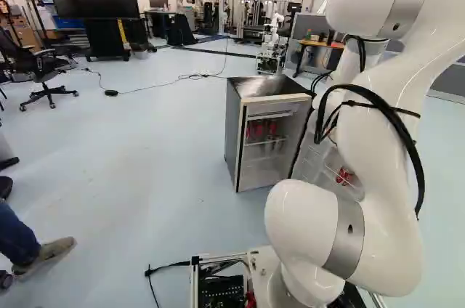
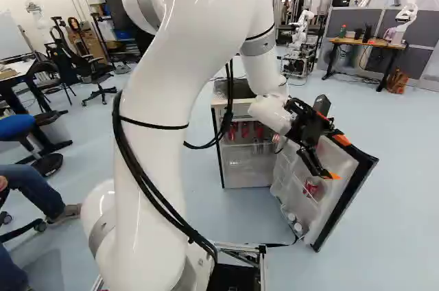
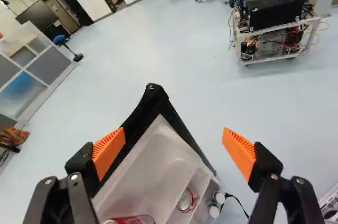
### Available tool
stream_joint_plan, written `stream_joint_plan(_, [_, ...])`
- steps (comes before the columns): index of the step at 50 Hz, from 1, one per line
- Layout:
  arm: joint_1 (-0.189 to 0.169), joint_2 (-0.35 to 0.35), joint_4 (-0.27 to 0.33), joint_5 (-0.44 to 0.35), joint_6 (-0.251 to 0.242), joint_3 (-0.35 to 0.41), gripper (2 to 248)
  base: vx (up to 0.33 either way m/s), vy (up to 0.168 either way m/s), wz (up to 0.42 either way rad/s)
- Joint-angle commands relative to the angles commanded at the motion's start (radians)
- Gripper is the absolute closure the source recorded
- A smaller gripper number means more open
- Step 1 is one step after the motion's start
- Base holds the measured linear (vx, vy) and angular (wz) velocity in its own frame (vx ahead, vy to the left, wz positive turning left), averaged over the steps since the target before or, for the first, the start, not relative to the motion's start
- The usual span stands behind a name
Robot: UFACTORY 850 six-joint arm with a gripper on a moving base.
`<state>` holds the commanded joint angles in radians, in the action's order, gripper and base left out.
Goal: Grab a drink from the fridge
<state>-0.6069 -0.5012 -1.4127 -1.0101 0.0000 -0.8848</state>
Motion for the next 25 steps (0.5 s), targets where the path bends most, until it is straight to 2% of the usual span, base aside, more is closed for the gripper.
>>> stream_joint_plan(25, [-0.033,0.077,0.263,0.036,0.000,0.110,3,0.000,0.000,0.000])
